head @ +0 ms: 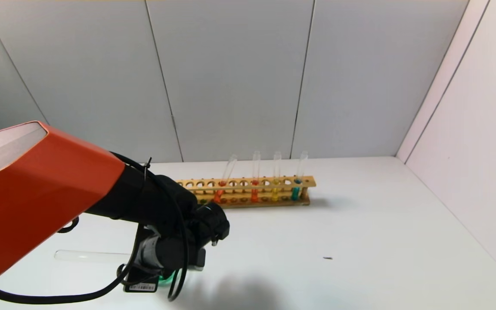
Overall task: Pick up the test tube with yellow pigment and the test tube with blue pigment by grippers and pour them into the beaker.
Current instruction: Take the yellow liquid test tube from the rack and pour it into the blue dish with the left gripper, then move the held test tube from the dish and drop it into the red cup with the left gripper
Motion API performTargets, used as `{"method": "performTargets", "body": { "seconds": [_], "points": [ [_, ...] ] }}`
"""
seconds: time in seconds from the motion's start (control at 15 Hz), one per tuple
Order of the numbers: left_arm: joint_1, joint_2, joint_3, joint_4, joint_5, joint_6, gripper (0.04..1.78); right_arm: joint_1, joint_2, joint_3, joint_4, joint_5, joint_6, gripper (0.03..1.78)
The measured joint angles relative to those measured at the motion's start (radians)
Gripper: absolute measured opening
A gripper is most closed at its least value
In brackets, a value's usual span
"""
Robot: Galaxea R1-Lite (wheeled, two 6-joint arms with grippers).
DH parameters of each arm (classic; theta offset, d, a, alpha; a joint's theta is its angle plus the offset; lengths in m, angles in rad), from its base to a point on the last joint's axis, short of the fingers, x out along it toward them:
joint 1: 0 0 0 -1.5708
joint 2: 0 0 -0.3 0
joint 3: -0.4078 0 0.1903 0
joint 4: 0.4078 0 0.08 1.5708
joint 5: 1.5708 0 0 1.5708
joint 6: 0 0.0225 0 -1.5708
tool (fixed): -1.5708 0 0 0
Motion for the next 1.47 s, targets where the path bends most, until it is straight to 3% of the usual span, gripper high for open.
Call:
{"method": "performTargets", "body": {
  "seconds": [0.67, 1.0, 1.47],
  "points": [
    [0.004, -0.039, -0.008, -0.039, -0.010, -0.064, 0.30, 0.000, 0.000, 0.000, 0.000, 0.000, 0.000, 1.70],
    [0.004, -0.071, 0.001, -0.021, -0.015, -0.339, 0.30, 0.000, 0.000, 0.000, 0.000, 0.000, 0.000, 1.70],
    [-0.003, -0.259, 0.025, -0.063, -0.055, -0.582, 0.30, 0.000, 0.000, 0.000, 0.000, 0.000, 0.000, 1.70]
  ]
}}
